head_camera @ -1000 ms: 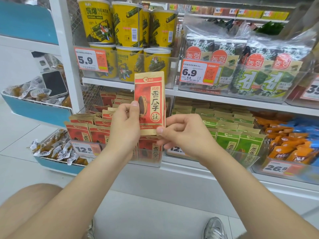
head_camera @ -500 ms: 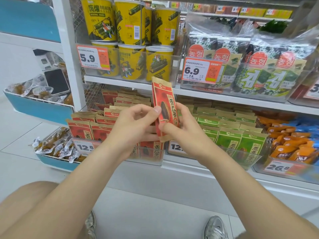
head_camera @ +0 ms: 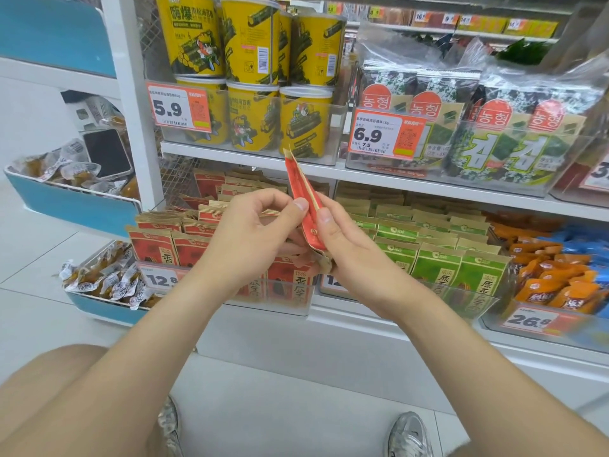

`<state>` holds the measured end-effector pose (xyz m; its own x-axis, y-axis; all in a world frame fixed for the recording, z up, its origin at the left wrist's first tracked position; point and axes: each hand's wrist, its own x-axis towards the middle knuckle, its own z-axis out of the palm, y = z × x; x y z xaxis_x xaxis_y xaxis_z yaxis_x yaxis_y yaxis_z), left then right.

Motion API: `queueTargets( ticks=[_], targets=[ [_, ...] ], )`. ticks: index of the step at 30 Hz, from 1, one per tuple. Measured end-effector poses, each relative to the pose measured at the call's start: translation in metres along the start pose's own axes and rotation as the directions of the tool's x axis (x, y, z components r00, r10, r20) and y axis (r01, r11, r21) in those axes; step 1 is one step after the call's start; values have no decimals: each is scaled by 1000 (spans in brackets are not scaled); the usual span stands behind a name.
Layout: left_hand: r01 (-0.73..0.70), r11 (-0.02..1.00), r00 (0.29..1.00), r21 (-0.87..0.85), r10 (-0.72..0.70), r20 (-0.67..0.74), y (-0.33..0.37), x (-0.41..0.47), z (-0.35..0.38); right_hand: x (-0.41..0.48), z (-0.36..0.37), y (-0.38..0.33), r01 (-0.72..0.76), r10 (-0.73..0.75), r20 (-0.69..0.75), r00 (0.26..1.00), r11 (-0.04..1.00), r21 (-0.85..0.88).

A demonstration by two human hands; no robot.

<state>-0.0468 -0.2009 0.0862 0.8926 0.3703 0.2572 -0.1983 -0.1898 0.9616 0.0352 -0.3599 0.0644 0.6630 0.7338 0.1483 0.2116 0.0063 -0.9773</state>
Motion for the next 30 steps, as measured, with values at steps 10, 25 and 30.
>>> queueTargets(
  ticks=[10, 25, 30],
  targets=[
    [-64, 994, 997, -88, 68, 41, 3, -3, -6, 2, 1, -7, 7, -14, 27, 1000, 975, 221],
    [-16, 1000, 999, -16, 17, 49, 3, -6, -8, -12, -10, -13, 80, -65, 125, 990, 989, -125],
    [-6, 1000, 1000, -8, 6, 13, 7, -7, -3, -12, -7, -12, 139, -112, 107, 988, 945, -296]
  ],
)
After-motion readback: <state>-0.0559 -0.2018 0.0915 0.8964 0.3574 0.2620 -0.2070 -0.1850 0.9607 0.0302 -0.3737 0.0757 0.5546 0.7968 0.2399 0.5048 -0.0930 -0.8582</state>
